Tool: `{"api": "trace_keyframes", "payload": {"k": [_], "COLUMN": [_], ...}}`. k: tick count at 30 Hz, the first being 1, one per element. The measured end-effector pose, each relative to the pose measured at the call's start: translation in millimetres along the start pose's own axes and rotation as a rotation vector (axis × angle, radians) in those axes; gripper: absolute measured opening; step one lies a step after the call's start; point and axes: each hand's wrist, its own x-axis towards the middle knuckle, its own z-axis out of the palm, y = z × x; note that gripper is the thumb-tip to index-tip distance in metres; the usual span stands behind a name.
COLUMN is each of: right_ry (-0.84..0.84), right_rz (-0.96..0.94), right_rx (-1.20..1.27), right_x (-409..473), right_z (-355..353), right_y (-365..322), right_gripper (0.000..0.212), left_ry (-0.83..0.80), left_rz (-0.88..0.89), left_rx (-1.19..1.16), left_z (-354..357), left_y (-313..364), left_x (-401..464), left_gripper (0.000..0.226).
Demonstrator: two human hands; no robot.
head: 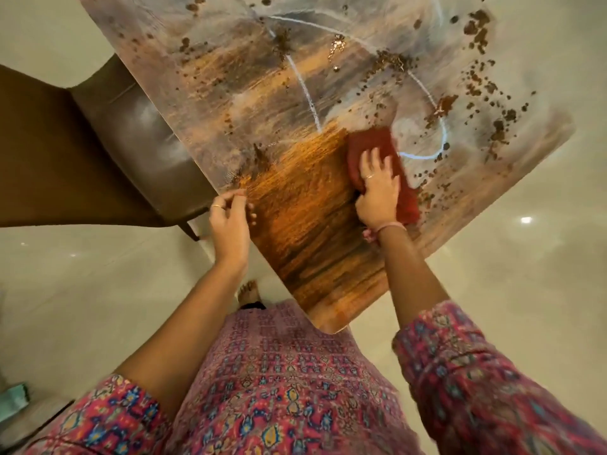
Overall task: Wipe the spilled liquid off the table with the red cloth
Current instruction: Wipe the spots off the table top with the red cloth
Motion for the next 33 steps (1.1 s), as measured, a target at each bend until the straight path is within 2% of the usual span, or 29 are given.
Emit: {"api": "trace_keyframes", "payload": {"k": [1, 4, 6, 7, 9, 10, 12, 14, 16, 18, 21, 24, 26, 28, 33], "right_ry": [-0.016, -0.151, -0.23, -0.216, -0.163, -0.155, -0.15, -0.102, -0.028, -0.025, -0.116, -0.218, -0.242, -0.198, -0.089], "right_rz": [-0.106, -0.596, -0.785, -0.836, -0.76, -0.652, -0.433, -0.261, -0.172, -0.29, -0.627, -0.817, -0.875, -0.795, -0.362], "right_rx": [-0.023, -0.088, -0.15, -0.177, -0.21, -0.195, -0.089, 0.005, -0.025, -0.043, -0.077, -0.114, -0.117, -0.116, -0.046], "right_x": [-15, -83, -100, -92, -60, -40, 0, 20, 12, -20, -86, -106, -97, -78, -17], "right_z": [11, 36, 25, 13, -14, -29, -54, -61, -49, -25, 8, 13, 2, -16, -64], "right_y": [-4, 18, 70, 98, 145, 163, 186, 177, 151, 123, 106, 131, 157, 184, 226], "right_gripper": [0.09, 0.091, 0.083, 0.082, 0.092, 0.099, 0.099, 0.091, 0.089, 0.088, 0.083, 0.073, 0.072, 0.077, 0.092], "left_ry": [-0.036, -0.07, -0.021, 0.01, 0.06, 0.08, 0.105, 0.116, 0.128, 0.143, 0.154, 0.162, 0.163, 0.153, 0.131], "left_rz": [0.042, 0.144, 0.167, 0.167, 0.173, 0.174, 0.169, 0.167, 0.162, 0.162, 0.19, 0.234, 0.244, 0.24, 0.24], "left_rx": [0.027, 0.084, 0.076, 0.073, 0.089, 0.094, 0.089, 0.083, 0.092, 0.1, 0.148, 0.194, 0.193, 0.186, 0.168], "left_z": [12, 42, 59, 66, 78, 84, 96, 104, 109, 114, 118, 117, 114, 112, 110], "left_y": [-2, -5, -11, -15, -24, -29, -39, -48, -58, -65, -68, -67, -67, -66, -66], "left_x": [-9, -27, -35, -39, -48, -52, -65, -79, -93, -104, -112, -113, -115, -118, -133], "left_gripper": [0.014, 0.014, 0.014, 0.014, 0.014, 0.013, 0.013, 0.014, 0.013, 0.012, 0.011, 0.01, 0.01, 0.012, 0.012]}}
